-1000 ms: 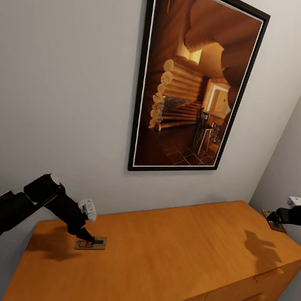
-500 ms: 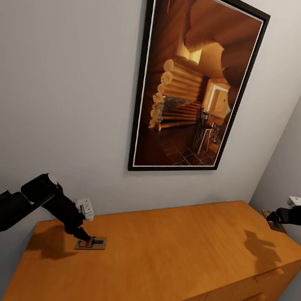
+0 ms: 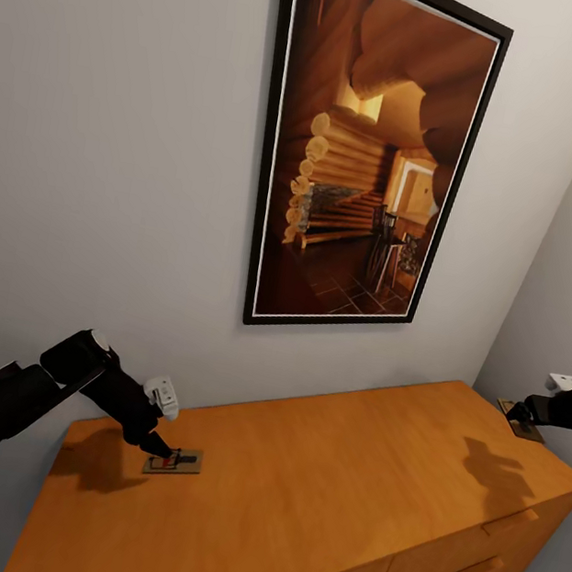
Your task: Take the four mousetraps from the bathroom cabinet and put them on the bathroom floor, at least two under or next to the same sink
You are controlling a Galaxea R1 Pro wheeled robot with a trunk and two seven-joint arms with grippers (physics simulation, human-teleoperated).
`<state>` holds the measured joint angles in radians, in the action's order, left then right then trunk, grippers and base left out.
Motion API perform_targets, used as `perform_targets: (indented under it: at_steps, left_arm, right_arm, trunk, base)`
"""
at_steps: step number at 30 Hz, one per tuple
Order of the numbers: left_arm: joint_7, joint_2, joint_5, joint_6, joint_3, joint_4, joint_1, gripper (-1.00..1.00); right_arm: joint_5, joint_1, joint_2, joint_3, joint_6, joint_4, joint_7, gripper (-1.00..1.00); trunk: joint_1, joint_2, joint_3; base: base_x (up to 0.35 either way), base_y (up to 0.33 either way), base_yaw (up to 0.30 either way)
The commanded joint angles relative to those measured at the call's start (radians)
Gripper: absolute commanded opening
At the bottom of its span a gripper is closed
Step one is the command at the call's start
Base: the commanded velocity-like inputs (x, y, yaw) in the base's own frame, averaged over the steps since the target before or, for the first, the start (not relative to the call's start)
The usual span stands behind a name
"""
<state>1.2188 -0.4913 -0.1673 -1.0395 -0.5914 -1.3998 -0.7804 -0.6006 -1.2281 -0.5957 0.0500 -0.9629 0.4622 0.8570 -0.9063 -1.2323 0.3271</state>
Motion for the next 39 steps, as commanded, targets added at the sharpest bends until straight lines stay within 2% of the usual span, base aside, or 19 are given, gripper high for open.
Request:
perform_targets:
  at_steps: [1,24,39]
  left_arm:
    - [0.01,0.0,-0.011,-0.008,-0.001,-0.001,-0.001,1.0]
    - [0.01,0.002,-0.011,-0.008,-0.001,0.003,-0.002,1.0]
    - [0.01,0.003,-0.011,-0.008,-0.001,0.005,-0.002,1.0]
  right_arm:
    - [-0.008,-0.001,0.001,0.005,-0.004,0.001,0.007,-1.0]
    - [-0.008,-0.001,0.001,0.005,-0.003,0.0,0.005,-1.0]
    - [-0.008,-0.001,0.001,0.005,-0.003,0.0,0.005,-1.0]
  trunk:
    - [0.0,-0.001,0.001]
    - [0.0,-0.001,0.001]
    - [0.0,-0.001,0.001]
  base:
    - [-0.031,0.0,0.0]
    - [-0.005,0.001,0.0]
    - [0.0,0.08,0.0]
